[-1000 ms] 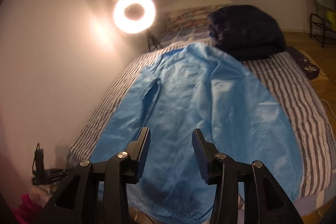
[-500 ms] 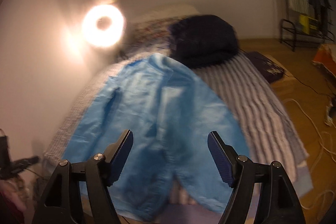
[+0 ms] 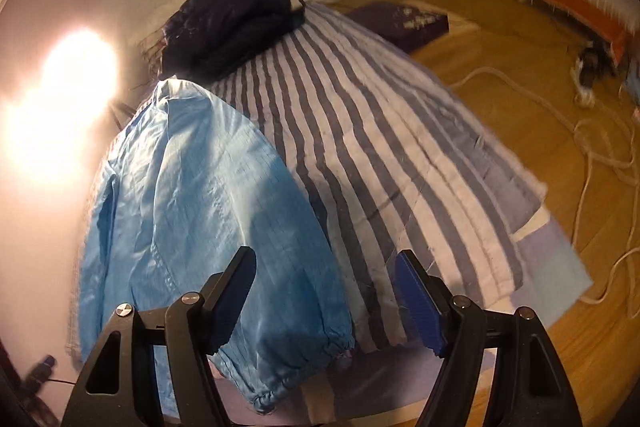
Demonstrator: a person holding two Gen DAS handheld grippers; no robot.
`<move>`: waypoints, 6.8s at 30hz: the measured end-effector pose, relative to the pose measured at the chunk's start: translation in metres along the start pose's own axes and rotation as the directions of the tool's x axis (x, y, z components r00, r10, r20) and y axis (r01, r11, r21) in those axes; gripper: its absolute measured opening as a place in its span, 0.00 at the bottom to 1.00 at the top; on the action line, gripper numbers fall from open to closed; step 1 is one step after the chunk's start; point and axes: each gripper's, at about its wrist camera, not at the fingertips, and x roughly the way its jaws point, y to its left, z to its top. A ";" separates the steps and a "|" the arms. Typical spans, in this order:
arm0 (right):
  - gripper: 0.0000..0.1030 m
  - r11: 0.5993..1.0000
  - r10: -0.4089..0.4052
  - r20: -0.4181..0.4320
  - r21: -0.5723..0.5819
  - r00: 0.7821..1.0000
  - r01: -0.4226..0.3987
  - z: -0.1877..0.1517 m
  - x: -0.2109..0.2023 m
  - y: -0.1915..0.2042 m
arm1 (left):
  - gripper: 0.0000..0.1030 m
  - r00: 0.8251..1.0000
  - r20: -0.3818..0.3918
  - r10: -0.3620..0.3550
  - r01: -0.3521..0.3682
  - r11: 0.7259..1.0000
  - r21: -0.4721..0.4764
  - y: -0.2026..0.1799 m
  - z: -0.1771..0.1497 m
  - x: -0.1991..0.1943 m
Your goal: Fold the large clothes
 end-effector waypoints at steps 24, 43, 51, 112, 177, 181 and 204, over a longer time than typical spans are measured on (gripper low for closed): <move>0.00 0.912 0.200 0.042 -0.372 0.979 -0.171 -0.032 -0.033 0.171 | 0.27 0.999 0.016 0.032 -0.030 0.995 -0.092 0.036 0.006 0.008; 0.36 0.532 0.232 -0.401 -0.711 0.886 -0.461 -0.173 0.032 0.308 | 0.43 0.999 0.027 0.042 -0.033 0.965 -0.261 0.083 0.001 0.003; 0.50 0.753 0.306 -0.307 -0.501 0.901 -0.427 -0.096 0.023 0.243 | 0.47 0.998 -0.041 -0.051 0.038 0.959 -0.283 0.073 -0.002 0.040; 0.00 0.892 0.317 -0.441 -0.163 0.840 -0.422 -0.102 0.086 0.169 | 0.01 0.940 -0.211 -0.266 0.197 0.934 -0.299 0.023 -0.042 0.098; 0.40 0.940 0.306 0.123 -0.199 0.944 -0.279 -0.077 -0.085 0.042 | 0.44 0.959 -0.240 0.149 -0.092 0.969 0.231 -0.145 -0.003 0.189; 0.40 0.939 0.307 0.110 -0.196 0.945 -0.282 -0.073 -0.077 0.043 | 0.44 0.956 -0.226 0.187 -0.126 0.958 0.259 -0.145 -0.009 0.200; 0.58 0.909 0.407 -0.108 -0.049 0.907 -0.414 0.033 0.094 0.131 | 0.02 0.966 -0.086 -0.243 0.225 0.958 -0.178 -0.077 0.024 0.117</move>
